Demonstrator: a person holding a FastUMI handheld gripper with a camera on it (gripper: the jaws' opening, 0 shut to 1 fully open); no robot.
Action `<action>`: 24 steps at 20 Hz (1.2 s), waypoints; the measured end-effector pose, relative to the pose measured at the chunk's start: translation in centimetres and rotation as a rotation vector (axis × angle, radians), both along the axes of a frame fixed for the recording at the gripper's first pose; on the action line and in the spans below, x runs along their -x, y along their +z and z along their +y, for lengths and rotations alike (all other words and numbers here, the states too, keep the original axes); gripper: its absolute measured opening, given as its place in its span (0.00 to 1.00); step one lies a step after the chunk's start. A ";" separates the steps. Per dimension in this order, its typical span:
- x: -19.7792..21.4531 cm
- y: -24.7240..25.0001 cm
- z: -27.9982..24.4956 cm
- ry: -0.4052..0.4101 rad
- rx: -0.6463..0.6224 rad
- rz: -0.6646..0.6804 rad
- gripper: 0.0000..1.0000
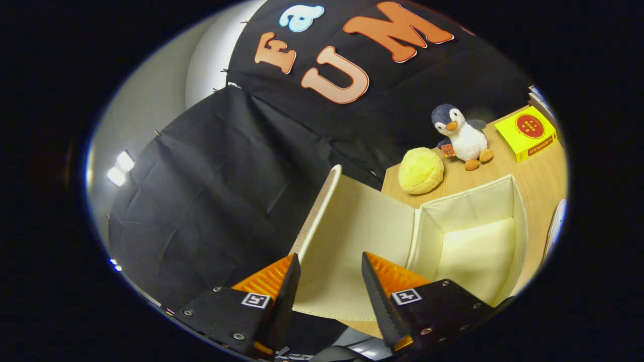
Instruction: Open the storage box then place both shoes into the box .Put the left shoe in first, then the right shoe, with the right side of both shoes facing outward in a uniform manner.
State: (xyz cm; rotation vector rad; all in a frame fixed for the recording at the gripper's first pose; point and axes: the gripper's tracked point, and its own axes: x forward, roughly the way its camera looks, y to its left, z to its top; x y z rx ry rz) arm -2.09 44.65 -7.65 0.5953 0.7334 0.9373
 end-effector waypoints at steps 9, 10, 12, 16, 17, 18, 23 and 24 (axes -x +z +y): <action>-4.3 -3.8 -10.2 -0.257 0.173 -0.065 0.98; -4.9 -4.4 -12.1 -0.296 0.198 -0.069 0.98; -5.7 -5.5 -15.5 -0.368 0.236 -0.072 0.98; -7.1 -8.4 -23.0 -0.511 0.343 -0.081 0.98; -7.4 -9.3 -25.0 -0.547 0.377 -0.083 0.98; -7.6 -10.2 -27.0 -0.580 0.412 -0.080 0.98; -7.4 -14.2 -34.3 -0.680 0.550 -0.059 0.98; -7.4 -15.2 -35.3 -0.687 0.580 -0.052 0.98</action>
